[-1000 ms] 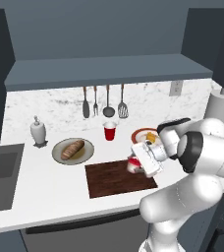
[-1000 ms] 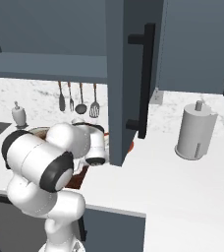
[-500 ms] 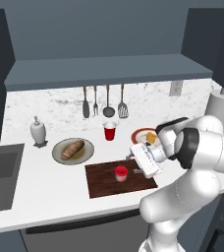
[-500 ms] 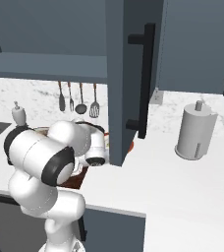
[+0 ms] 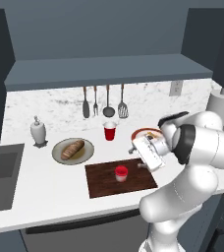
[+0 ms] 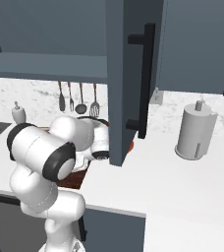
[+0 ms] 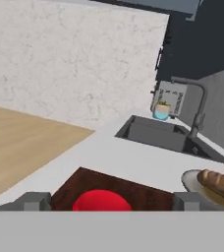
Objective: From the different types of pastries on the counter, select a croissant and place it on the cutting board. Then retrieve a jar of jam from the cabinet and place it alongside the croissant on the cutting board.
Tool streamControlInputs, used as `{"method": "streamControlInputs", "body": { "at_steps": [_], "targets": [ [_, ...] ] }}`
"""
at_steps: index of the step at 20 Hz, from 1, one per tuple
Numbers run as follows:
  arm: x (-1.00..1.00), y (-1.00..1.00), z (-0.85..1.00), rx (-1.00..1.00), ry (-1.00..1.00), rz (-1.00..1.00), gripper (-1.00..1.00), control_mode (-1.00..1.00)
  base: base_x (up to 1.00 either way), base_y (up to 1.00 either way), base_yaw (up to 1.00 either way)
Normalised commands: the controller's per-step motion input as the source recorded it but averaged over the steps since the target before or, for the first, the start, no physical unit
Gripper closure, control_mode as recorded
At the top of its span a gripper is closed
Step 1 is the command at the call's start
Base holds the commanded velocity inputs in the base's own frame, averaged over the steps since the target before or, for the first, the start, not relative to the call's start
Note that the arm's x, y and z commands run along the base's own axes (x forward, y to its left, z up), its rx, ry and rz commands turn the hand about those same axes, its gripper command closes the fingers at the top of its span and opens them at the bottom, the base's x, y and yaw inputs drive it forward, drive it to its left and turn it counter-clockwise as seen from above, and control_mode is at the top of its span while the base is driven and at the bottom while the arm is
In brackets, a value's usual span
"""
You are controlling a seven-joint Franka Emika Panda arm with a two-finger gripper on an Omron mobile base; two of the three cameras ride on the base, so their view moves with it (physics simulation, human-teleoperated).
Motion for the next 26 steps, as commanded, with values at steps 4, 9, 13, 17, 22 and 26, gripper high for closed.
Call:
{"method": "streamControlInputs", "body": {
  "at_steps": [4, 9, 13, 17, 22, 26],
  "targets": [
    [0.09, -0.11, 0.02, -0.12, -0.31, 0.01, -1.00, -1.00, 0.00, 0.00, 0.00],
    [0.10, 0.00, -0.04, -0.25, -0.49, 0.06, -1.00, -1.00, 0.00, 0.00, 0.00],
    [0.29, -0.05, 0.37, -0.20, -0.47, 0.10, -1.00, -1.00, 0.00, 0.00, 0.00],
    [0.34, -0.07, 0.64, -0.14, -0.23, 0.15, -1.00, -1.00, 0.00, 0.00, 0.00],
    [0.36, -0.13, 0.03, -0.21, -0.09, 0.19, -1.00, -1.00, 0.00, 0.00, 0.00],
    [0.48, -0.50, 0.09, -0.41, -0.17, 0.13, -1.00, -1.00, 0.00, 0.00, 0.00]
  ]
}}
